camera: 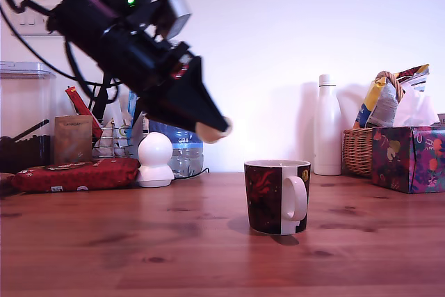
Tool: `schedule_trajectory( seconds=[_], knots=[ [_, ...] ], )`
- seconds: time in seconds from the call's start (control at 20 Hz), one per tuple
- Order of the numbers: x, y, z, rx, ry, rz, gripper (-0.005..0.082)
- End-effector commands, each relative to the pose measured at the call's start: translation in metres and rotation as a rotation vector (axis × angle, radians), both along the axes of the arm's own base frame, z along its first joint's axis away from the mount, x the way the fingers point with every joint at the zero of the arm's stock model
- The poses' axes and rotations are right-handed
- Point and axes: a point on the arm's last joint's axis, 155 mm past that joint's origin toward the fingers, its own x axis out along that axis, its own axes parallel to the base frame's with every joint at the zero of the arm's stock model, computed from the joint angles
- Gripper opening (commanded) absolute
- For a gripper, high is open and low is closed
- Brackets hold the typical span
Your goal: Pick up the coffee capsules from the table one by one and drop them inside the nearest coffee cup
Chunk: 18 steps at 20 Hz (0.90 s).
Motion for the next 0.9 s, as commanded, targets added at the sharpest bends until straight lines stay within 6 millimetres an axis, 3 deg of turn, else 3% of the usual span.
schedule_trajectory(
  seconds=[0.0,0.25,0.85],
  knots=[
    [-0.004,-0.006,0.002,-0.004,-0.004,0.018,0.0203],
    [-0.008,-0.030,0.014,-0.041,-0.054,0.032,0.0203],
    [0.002,-0.045,0.026,-0.049,-0.041,0.062,0.0203]
  ],
)
